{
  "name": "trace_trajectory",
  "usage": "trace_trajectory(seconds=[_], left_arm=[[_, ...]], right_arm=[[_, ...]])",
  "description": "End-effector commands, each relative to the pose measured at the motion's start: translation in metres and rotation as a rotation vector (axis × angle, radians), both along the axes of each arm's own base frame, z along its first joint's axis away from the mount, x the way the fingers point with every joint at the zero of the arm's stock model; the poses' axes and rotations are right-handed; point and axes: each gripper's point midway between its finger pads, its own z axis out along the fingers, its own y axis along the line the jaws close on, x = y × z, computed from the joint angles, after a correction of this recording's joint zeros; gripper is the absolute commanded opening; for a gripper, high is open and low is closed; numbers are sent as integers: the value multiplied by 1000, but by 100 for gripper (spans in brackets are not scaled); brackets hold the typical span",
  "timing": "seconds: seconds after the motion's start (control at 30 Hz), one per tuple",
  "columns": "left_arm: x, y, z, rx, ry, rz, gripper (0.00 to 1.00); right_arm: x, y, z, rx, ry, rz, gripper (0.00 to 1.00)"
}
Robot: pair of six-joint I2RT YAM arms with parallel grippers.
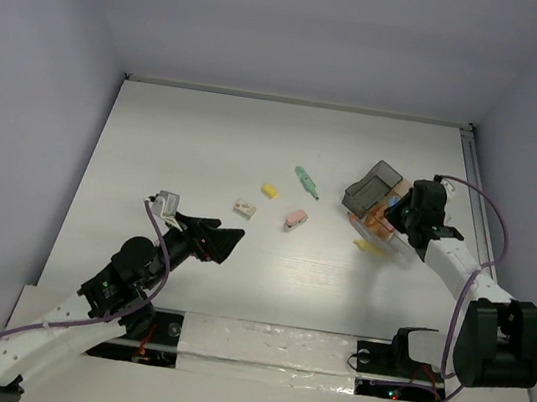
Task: Sort the stationery into containers
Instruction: Place the pen in the storage box, then pick up the pen from the center of the board.
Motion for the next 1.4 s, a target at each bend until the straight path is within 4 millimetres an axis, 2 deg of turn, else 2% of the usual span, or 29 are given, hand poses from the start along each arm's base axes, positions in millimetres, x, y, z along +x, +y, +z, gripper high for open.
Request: trace_trajectory(seconds=[0.0, 0.2, 0.3, 0.4, 0.47, 0.53, 0.6, 0.63, 0.67, 0.7, 0.73, 0.77, 0.8, 0.83, 0.87, 0.9, 0.93, 0.97, 1.0, 1.03, 1.1, 1.13, 1.17, 1.23, 1.27, 1.3, 1.33, 1.37], left_arm=[[-2, -2, 17, -36, -64, -17, 99], [-2, -2, 18, -37, -65, -16, 99], [-1, -3, 17, -34, -62, -16, 99], [0, -4, 17, -29, -58, -18, 99], [1, -5, 16, -28, -55, -16, 99], [1, -5, 17, -28, -57, -16, 99], [2, -5, 18, -28, -55, -13, 99], [2, -6, 18, -26, -53, -12, 99], [3, -6, 18, -25, -51, -9, 99], [4, -6, 20, -27, -51, -7, 99], [4, -6, 20, -26, -50, -6, 99], [5, -7, 20, -23, -47, -4, 99], [6, -7, 19, -21, -43, -4, 99], [6, -8, 20, -21, -41, -4, 99], [7, -8, 18, -18, -32, -1, 99], [7, -8, 19, -18, -30, -1, 99], [7, -8, 20, -19, -31, 0, 99], [8, -7, 20, -20, -28, 5, 99], [8, -7, 21, -22, -29, 8, 99], [8, -7, 21, -22, -27, 11, 99], [9, -6, 23, -22, -27, 18, 99], [10, -6, 24, -23, -26, 20, 99], [11, -6, 23, -18, -23, 24, 99], [12, -6, 24, -14, -21, 31, 99], [13, -6, 25, -14, -21, 34, 99], [14, -6, 26, -14, -23, 35, 99], [14, -6, 26, -14, -23, 35, 99], [15, -7, 26, -12, -21, 37, 99]], right_arm=[[21, -8, 25, -6, -68, -38, 7], [28, -11, 34, -39, -74, -32, 48], [28, -17, 39, -55, -83, -38, 61], [27, -14, 46, -57, -101, -15, 63], [30, -5, 58, -41, -159, 47, 63], [36, 22, 70, 1, -217, 191, 61], [40, 49, 69, 1, -213, 328, 55], [48, 61, 81, -21, -238, 369, 51], [46, 88, 82, -44, -235, 447, 46], [50, 97, 71, -84, -199, 465, 33], [53, 108, 72, -129, -203, 511, 27], [57, 129, 84, -143, -230, 563, 18], [59, 140, 69, -155, -189, 615, 7], [62, 149, 68, -158, -181, 643, 4], [69, 158, 76, -162, -199, 665, 1], [69, 166, 72, -159, -183, 701, 0], [71, 176, 59, -175, -154, 744, 0], [74, 177, 56, -184, -138, 757, 1], [75, 187, 61, -187, -128, 790, 10], [77, 194, 44, -212, -84, 828, 17], [81, 197, 41, -253, -36, 862, 36], [83, 197, 34, -265, -9, 867, 43], [82, 200, 19, -275, 35, 888, 47], [83, 202, 14, -286, 64, 918, 55], [83, 203, 2, -287, 94, 934, 60], [80, 202, -4, -295, 124, 952, 62], [82, 208, -3, -303, 120, 965, 62], [83, 207, -12, -310, 144, 970, 62]])
